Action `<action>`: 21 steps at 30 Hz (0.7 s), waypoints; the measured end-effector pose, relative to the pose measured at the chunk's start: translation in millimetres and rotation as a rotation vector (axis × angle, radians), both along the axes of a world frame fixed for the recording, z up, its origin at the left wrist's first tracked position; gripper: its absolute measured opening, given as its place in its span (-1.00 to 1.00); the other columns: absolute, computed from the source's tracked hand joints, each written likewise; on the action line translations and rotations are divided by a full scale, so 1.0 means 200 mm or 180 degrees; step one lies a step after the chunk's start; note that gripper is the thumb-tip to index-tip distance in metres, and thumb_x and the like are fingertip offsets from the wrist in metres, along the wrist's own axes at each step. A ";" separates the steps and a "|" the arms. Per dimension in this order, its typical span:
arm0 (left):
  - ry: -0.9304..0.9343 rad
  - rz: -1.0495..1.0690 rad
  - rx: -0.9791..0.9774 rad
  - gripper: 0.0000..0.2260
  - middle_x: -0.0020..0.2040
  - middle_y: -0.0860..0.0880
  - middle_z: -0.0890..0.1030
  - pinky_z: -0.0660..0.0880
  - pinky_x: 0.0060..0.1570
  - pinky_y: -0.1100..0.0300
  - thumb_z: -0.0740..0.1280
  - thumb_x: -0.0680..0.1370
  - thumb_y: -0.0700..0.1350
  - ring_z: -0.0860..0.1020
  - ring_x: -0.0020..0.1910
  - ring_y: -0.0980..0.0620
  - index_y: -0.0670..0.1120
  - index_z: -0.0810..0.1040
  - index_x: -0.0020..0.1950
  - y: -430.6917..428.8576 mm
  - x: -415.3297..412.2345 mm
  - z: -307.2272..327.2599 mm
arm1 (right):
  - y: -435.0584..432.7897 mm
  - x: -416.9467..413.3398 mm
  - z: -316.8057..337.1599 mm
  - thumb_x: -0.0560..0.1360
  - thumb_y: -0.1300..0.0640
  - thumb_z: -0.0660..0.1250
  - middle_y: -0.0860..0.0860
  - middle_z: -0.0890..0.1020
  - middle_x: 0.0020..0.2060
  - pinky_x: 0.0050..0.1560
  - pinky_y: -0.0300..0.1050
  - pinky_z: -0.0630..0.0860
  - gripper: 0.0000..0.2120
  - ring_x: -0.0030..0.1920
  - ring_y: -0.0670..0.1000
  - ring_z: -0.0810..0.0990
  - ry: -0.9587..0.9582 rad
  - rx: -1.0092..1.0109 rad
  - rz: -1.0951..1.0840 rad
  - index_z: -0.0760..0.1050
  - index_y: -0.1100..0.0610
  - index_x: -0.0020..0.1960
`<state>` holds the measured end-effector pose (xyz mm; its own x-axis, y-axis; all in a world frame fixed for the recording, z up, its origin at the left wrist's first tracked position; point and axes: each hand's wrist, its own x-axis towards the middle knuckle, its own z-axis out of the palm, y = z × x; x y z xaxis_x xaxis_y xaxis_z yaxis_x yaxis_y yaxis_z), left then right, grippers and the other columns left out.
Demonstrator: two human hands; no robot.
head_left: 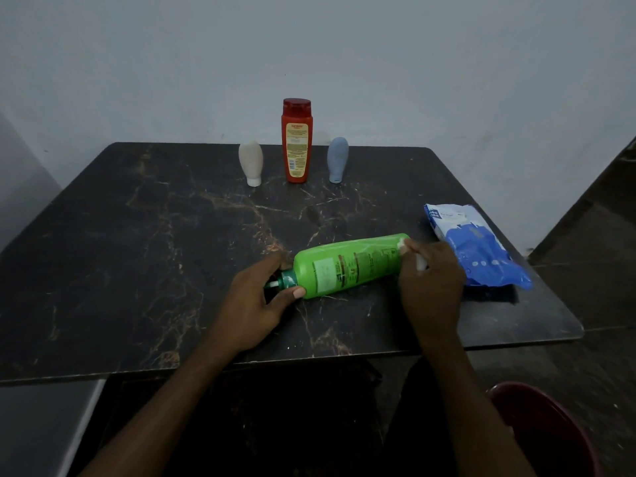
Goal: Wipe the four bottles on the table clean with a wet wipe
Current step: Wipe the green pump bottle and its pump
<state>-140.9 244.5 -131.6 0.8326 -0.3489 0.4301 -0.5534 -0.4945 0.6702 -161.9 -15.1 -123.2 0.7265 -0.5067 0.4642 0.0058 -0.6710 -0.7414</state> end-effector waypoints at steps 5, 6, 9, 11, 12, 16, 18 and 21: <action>-0.0063 0.0087 -0.0035 -0.81 -0.11 0.09 0.63 0.50 -0.14 0.24 0.50 0.53 -0.08 0.59 -0.14 0.13 -0.02 0.55 0.08 -0.01 -0.02 0.01 | 0.40 -0.07 0.00 0.60 0.15 0.31 -0.03 0.49 -0.18 -0.20 -0.18 0.45 -0.87 -0.26 -0.11 0.45 -0.0186 -0.0221 0.0700 0.61 0.16 -0.03; -0.0062 0.0100 -0.0036 -0.81 -0.11 0.11 0.63 0.49 -0.14 0.28 0.50 0.53 -0.09 0.60 -0.13 0.14 -0.02 0.55 0.09 -0.01 -0.02 0.01 | 0.47 -0.08 -0.01 0.60 0.16 0.31 -0.02 0.48 -0.18 -0.20 -0.16 0.47 -0.87 -0.25 -0.07 0.48 -0.0278 -0.0267 0.0929 0.61 0.18 -0.01; -0.0050 0.0041 -0.0033 -0.84 -0.13 0.13 0.61 0.47 -0.16 0.28 0.47 0.54 -0.10 0.59 -0.15 0.13 -0.02 0.54 0.06 -0.01 -0.02 0.01 | 0.55 -0.11 -0.01 0.59 0.18 0.32 -0.01 0.48 -0.19 -0.17 -0.13 0.48 -0.89 -0.22 -0.02 0.51 -0.0428 -0.0433 0.1351 0.62 0.18 0.01; -0.0056 0.0053 -0.0022 -0.83 -0.13 0.09 0.62 0.51 -0.15 0.15 0.48 0.54 -0.09 0.59 -0.16 0.10 -0.03 0.54 0.06 -0.01 -0.02 0.01 | 0.51 -0.11 0.02 0.59 0.17 0.34 -0.03 0.48 -0.21 -0.20 -0.17 0.48 -0.90 -0.24 -0.07 0.51 -0.0438 -0.0306 0.1321 0.60 0.16 -0.06; -0.0068 0.0068 -0.0004 -0.82 -0.13 0.07 0.62 0.52 -0.15 0.09 0.49 0.54 -0.07 0.59 -0.16 0.08 -0.03 0.54 0.06 0.00 -0.02 0.01 | 0.47 -0.10 0.03 0.59 0.14 0.35 -0.04 0.48 -0.23 -0.24 -0.19 0.48 -0.87 -0.28 -0.08 0.50 -0.0369 -0.0120 0.1172 0.56 0.15 -0.13; -0.0123 0.0036 0.0066 -0.79 -0.16 0.04 0.59 0.50 -0.21 -0.01 0.44 0.55 0.04 0.57 -0.19 0.05 -0.04 0.52 0.03 0.00 -0.02 0.00 | 0.15 -0.03 0.02 0.59 0.08 0.33 0.02 0.54 -0.19 -0.18 -0.07 0.54 -0.90 -0.26 -0.07 0.51 -0.0127 0.0018 0.0266 0.56 0.04 -0.09; -0.0142 0.0018 0.0073 -0.78 -0.14 0.03 0.58 0.50 -0.21 -0.03 0.43 0.54 0.04 0.56 -0.19 0.04 -0.06 0.51 0.04 0.00 -0.02 0.00 | 0.03 0.00 0.00 0.58 0.10 0.33 0.04 0.57 -0.13 -0.08 0.08 0.57 -0.87 -0.15 -0.03 0.54 -0.0093 0.0025 -0.0093 0.60 0.12 0.04; -0.0187 0.0057 0.0090 -0.78 -0.13 0.03 0.58 0.51 -0.20 -0.03 0.44 0.53 0.01 0.56 -0.18 0.05 -0.06 0.51 0.06 0.00 -0.03 0.00 | 0.06 -0.01 0.01 0.57 0.13 0.35 0.04 0.57 -0.12 -0.06 0.04 0.58 -0.86 -0.13 -0.03 0.55 -0.0157 0.0140 -0.0086 0.61 0.17 0.05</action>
<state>-146.4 244.9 -132.3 0.8123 -0.3470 0.4688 -0.5825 -0.5228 0.6224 -164.0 -2.5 -121.6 0.6890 -0.5465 0.4761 0.0253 -0.6383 -0.7694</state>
